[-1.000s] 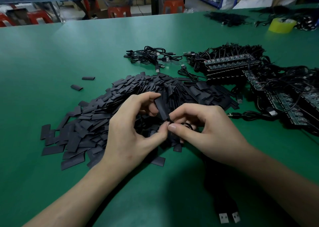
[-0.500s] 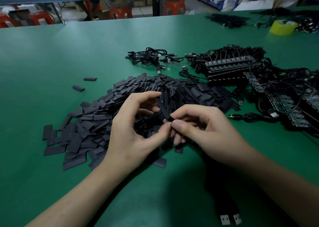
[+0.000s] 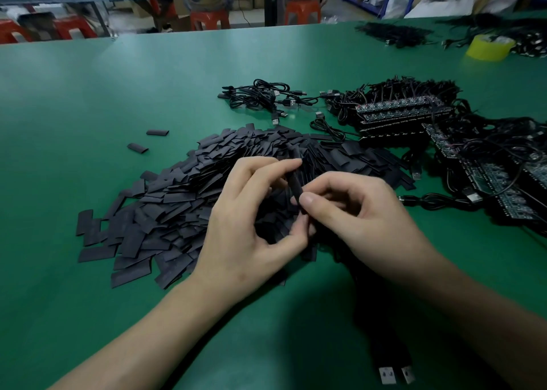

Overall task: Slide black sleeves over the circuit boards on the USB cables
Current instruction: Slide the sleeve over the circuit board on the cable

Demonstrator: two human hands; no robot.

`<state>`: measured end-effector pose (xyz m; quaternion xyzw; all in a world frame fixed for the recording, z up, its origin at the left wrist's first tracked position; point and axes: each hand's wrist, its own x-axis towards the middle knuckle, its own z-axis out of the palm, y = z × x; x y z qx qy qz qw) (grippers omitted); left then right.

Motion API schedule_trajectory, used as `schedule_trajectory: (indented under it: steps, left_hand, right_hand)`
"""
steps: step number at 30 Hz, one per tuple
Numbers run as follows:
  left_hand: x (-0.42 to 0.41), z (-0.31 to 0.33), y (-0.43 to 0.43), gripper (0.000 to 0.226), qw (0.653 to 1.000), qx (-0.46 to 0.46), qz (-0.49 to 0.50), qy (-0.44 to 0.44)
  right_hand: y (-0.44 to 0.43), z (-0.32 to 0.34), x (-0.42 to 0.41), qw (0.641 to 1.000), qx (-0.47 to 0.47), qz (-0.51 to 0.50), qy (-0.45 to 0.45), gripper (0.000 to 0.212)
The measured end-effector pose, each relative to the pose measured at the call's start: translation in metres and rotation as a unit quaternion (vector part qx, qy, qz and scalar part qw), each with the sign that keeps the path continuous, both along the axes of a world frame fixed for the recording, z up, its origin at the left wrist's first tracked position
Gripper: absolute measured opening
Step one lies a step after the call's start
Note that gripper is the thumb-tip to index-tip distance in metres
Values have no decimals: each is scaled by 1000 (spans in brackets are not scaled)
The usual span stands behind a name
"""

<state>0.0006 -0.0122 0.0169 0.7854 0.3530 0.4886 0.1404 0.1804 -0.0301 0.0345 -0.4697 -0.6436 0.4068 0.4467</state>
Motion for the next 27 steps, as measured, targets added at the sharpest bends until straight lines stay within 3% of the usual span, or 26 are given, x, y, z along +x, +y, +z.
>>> schedule_trajectory:
  steps: [4, 8, 17, 27]
  left_hand:
    - [0, -2, 0, 55, 1000, 4, 17, -18]
    - [-1, -2, 1, 48, 999, -6, 26, -31]
    - [-5, -1, 3, 47, 999, -22, 45, -19]
    - [-9, 3, 1, 44, 996, 5, 86, -26]
  right_hand:
    - [3, 5, 4, 984, -95, 45, 140, 22]
    - [6, 3, 6, 966, -154, 58, 199, 29]
    - [8, 0, 9, 968, -161, 91, 170, 33]
    - [7, -2, 9, 978, -106, 99, 150, 12]
